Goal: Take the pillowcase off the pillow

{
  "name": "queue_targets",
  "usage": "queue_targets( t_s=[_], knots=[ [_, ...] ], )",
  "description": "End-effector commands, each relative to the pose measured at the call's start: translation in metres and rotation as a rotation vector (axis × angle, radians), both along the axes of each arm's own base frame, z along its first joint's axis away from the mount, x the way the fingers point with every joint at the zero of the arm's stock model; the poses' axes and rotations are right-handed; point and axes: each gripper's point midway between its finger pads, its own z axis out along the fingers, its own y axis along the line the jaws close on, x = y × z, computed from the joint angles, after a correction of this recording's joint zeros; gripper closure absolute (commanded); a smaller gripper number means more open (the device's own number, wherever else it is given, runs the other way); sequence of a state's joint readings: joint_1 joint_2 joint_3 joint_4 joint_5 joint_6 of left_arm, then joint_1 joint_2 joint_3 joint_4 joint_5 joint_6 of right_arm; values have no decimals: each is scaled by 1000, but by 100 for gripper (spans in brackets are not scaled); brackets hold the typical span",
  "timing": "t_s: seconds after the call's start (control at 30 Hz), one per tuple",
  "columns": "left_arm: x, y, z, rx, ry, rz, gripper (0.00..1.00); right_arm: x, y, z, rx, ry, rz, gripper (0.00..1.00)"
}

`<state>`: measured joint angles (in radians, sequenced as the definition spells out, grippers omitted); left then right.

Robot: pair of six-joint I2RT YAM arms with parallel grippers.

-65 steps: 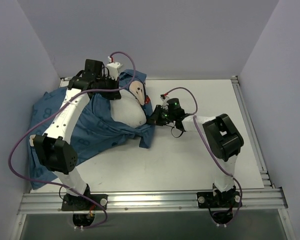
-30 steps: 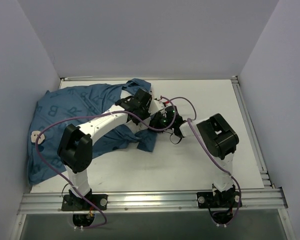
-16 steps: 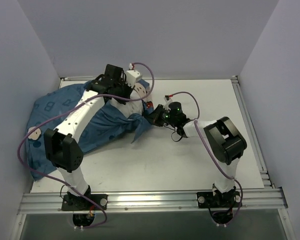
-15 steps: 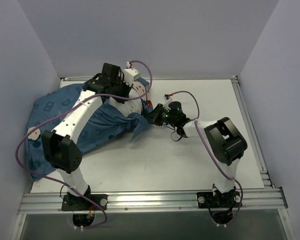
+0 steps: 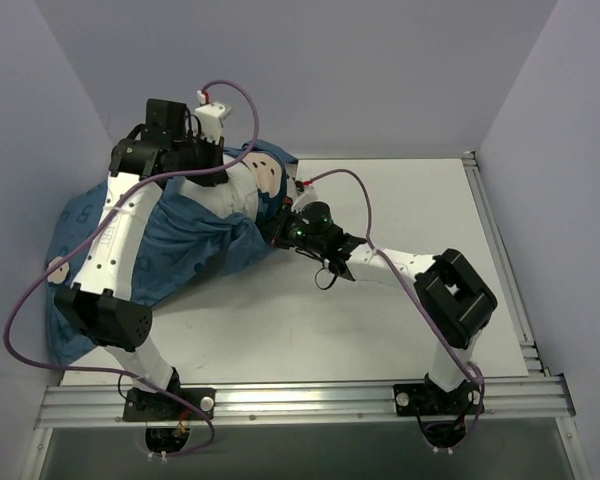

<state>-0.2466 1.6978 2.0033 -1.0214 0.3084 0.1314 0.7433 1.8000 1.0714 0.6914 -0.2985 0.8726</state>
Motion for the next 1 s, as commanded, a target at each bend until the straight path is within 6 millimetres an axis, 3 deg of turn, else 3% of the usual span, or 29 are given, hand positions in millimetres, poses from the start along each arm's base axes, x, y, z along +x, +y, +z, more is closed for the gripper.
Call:
queue_targets(
  t_s=[0.0,0.07,0.1,0.13,0.17,0.2,0.27,0.43,0.7,0.83,0.97],
  knots=[
    [25,15,160,-131,-510,67,98,-58,-9,-53,-349,23,57,100],
    [27,16,158,-119,-508,69,98,-68,5,-21,-322,-110,80,100],
    [29,17,152,-110,-497,74,98,-69,5,0,-298,-170,69,83],
    [30,17,148,-104,-488,74,98,-69,7,11,-281,-217,78,60],
    [29,17,144,-98,-481,72,98,-69,6,16,-275,-224,85,44],
    [29,13,134,-99,-458,60,98,-61,0,28,-271,-237,63,38],
    [22,8,132,-107,-456,42,98,-55,-10,37,-301,-270,50,36],
    [11,-7,120,-102,-435,-7,98,-47,-33,100,-380,-422,-17,32],
    [13,-14,123,-114,-439,-19,98,-57,-55,160,-352,-487,-140,26],
    [13,-19,121,-112,-436,-27,98,-64,-55,161,-386,-478,-184,19],
    [14,-20,121,-111,-437,-26,98,-68,-41,149,-430,-468,-173,11]
  ],
)
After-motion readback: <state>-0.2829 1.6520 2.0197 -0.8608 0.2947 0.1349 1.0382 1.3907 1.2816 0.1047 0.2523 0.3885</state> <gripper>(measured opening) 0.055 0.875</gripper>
